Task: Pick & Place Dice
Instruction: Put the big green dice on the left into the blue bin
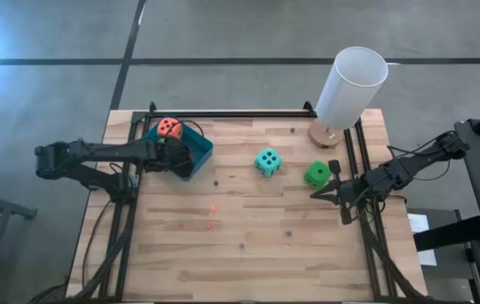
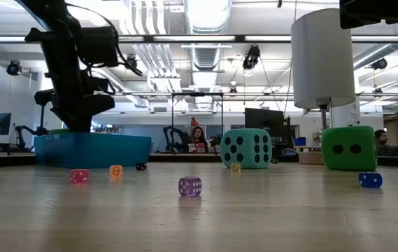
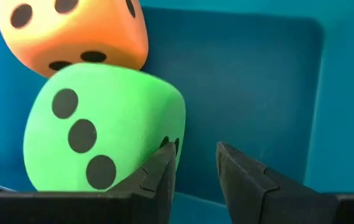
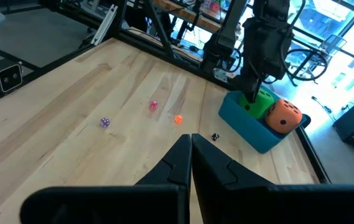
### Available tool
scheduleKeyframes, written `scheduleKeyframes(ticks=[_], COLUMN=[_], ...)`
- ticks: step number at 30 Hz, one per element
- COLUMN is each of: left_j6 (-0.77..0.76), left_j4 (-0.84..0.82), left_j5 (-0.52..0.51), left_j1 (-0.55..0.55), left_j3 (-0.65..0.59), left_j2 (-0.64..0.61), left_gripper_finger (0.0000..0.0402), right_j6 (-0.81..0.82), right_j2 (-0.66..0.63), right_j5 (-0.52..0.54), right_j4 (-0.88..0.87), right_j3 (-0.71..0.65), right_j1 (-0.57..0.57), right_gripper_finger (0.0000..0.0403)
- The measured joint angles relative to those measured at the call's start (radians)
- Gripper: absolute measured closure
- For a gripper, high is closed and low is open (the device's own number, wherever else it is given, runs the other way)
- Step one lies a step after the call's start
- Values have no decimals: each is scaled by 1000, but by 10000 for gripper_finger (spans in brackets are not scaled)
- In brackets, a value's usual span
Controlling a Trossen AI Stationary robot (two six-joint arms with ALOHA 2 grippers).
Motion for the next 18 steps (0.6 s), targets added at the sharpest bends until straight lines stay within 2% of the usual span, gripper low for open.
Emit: scheduleKeyframes(ticks=[7, 14, 18], left_j6=[-28, -67, -68], left_j4=[0, -4, -4], left_j5=[-13, -97, -110], left_j1=[4, 18, 34], left_j3=[-35, -38, -40], left_j2=[0, 0, 0], left_gripper_finger=[282, 282, 282], right_j6=[0, 0, -1], right_j2=[0, 0, 0], right_j5=[0, 0, 0], right_j4=[0, 0, 0], right_j3=[0, 0, 0], right_j1=[0, 0, 0], right_gripper_finger=[394, 394, 394])
